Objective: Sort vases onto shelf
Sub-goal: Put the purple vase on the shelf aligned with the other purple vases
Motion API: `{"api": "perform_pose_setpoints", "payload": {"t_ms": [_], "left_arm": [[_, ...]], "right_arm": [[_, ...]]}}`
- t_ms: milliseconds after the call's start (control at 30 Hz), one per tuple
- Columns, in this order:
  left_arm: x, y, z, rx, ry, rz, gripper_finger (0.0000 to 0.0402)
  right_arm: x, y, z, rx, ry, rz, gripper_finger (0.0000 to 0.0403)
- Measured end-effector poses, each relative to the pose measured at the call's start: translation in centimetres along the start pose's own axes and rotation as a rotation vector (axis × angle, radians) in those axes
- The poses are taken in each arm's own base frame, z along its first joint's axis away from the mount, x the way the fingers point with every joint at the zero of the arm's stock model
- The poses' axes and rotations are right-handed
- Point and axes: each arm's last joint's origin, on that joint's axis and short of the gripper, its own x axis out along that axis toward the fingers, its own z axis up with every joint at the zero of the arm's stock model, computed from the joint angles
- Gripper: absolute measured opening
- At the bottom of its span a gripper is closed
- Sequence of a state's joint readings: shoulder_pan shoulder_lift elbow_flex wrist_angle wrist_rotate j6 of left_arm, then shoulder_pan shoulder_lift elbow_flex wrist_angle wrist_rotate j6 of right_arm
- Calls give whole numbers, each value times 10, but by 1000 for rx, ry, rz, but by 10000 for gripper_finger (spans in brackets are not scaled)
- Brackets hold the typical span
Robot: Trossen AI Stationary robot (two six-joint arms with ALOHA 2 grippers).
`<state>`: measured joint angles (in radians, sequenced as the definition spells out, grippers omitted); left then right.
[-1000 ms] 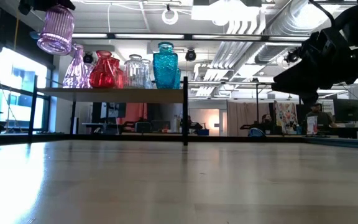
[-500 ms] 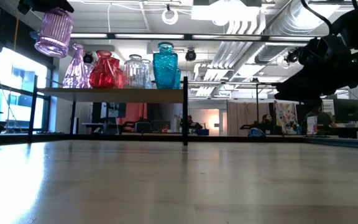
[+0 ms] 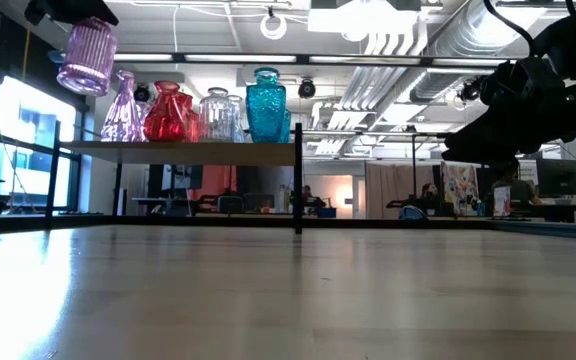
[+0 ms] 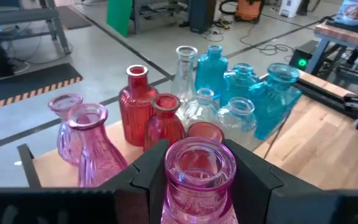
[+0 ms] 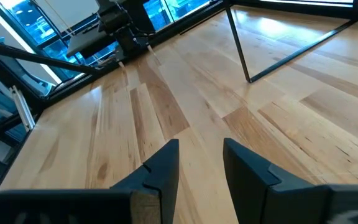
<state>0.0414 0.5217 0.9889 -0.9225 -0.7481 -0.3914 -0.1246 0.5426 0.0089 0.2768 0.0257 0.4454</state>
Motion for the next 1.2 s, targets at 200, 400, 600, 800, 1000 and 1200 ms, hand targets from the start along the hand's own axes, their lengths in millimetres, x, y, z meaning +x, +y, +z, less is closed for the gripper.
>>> {"api": "perform_pose_setpoints", "payload": {"t_ms": [200,400,600,800,1000,1200], "left_arm": [[7,1,-19,-33,25,28,124],[9,8,-38,-37,12,56,124],[11,13,-53,-47,-54,55,124],[12,16,-62,44,-124,59,124],[19,14,-70,101,-154,88,124],[25,10,-75,85,-192,117,124]], "right_arm": [[0,0,0,0,0,0,110],[0,0,0,0,3,-2,110],[0,0,0,0,4,-2,110],[0,0,-1,0,4,-2,110],[0,0,-1,0,4,-2,110],[0,0,-1,0,4,-2,110]]}}
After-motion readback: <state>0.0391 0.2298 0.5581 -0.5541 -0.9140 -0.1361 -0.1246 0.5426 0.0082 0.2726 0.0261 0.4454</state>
